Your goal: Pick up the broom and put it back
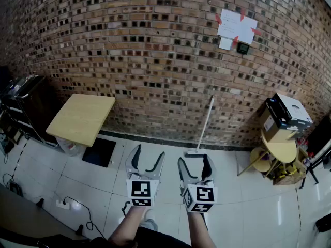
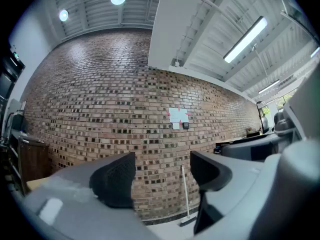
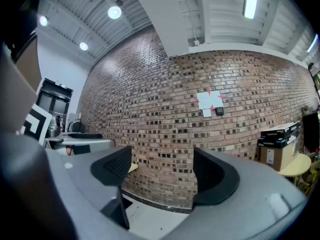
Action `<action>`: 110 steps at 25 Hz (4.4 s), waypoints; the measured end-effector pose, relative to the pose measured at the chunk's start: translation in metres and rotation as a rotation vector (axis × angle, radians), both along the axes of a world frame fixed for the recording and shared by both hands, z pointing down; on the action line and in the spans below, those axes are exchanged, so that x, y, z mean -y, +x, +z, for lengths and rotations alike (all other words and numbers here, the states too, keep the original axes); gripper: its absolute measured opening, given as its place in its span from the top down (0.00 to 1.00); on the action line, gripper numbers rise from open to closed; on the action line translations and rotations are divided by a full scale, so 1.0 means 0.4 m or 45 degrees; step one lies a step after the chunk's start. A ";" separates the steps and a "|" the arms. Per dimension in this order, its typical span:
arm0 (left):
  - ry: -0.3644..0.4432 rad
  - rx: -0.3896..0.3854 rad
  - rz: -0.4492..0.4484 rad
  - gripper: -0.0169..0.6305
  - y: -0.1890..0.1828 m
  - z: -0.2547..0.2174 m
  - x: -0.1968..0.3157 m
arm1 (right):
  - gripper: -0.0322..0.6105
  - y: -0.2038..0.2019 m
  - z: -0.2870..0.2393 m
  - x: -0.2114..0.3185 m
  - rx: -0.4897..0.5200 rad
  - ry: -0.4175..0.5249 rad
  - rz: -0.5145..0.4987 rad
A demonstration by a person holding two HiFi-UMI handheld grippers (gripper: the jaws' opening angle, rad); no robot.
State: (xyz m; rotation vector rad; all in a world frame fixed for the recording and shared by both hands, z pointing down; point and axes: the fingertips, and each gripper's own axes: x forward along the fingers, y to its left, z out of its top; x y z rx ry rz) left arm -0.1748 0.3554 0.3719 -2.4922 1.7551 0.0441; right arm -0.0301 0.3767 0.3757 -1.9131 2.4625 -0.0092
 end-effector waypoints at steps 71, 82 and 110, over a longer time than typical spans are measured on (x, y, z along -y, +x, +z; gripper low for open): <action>-0.091 0.143 0.631 0.44 0.652 0.011 1.658 | 0.40 0.584 0.007 1.511 0.064 0.011 0.458; -0.280 0.209 0.722 0.44 0.742 0.196 1.652 | 0.40 0.645 0.223 1.487 0.069 -0.198 0.470; -0.420 0.337 1.125 0.44 1.074 0.451 1.554 | 0.41 0.911 0.659 0.758 0.143 -0.645 0.747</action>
